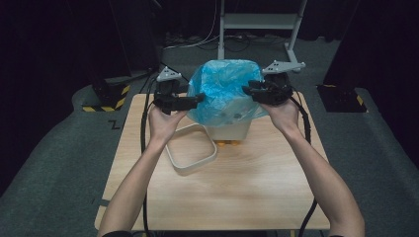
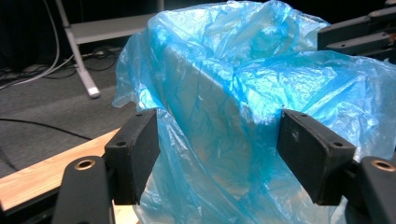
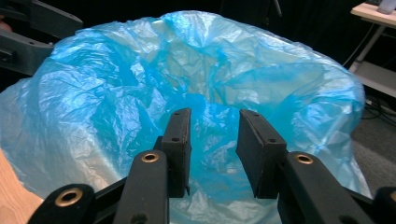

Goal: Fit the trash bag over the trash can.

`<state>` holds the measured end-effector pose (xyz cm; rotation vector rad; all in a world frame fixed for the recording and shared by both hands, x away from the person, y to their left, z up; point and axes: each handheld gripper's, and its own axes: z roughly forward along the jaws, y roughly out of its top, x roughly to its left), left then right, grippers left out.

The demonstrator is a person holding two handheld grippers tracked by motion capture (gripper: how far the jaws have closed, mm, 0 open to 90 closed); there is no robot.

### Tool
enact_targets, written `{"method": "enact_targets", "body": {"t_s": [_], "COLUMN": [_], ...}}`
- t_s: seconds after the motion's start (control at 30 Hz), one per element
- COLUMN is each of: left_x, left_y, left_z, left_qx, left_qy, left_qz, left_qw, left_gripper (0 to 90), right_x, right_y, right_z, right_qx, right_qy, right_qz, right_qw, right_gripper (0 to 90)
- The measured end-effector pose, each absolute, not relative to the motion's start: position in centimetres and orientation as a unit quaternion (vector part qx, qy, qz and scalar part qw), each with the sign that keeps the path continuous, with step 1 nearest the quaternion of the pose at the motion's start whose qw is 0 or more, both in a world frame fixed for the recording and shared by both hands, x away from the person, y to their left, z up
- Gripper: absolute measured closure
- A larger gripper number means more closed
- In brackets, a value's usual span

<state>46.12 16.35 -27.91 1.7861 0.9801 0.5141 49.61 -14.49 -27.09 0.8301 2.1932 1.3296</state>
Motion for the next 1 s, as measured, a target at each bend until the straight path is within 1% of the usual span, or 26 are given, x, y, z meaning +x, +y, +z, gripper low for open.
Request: {"method": "enact_targets", "body": {"t_s": [0.1, 0.2, 0.37, 0.8, 1.0], "left_x": [45.9, 45.6, 45.2, 45.2, 45.2], "left_y": [16.6, 16.9, 17.7, 19.2, 19.7], "left_z": [-28.0, -27.8, -27.4, -27.3, -27.4], "left_qx": [0.736, 0.734, 0.724, 0.711, 0.709], "left_qy": [0.397, 0.396, 0.401, 0.417, 0.425], "left_qz": [0.223, 0.22, 0.228, 0.243, 0.245], "left_qw": [0.5, 0.506, 0.513, 0.511, 0.507], "left_gripper": [31.4, 31.2, 31.4, 30.7, 30.4], "right_x": [49.4, 49.0, 48.7, 48.5, 48.3], "right_y": [-14.6, -15.2, -17.0, -20.0, -21.2], "right_z": [-27.0, -26.5, -25.7, -25.3, -25.8], "right_qx": [0.299, 0.299, 0.314, 0.343, 0.352], "right_qy": [0.788, 0.777, 0.758, 0.737, 0.732], "right_qz": [0.489, 0.506, 0.521, 0.524, 0.522], "right_qw": [0.223, 0.223, 0.234, 0.255, 0.259], "right_gripper": [64.4, 63.8, 61.3, 59.8, 60.6]}}
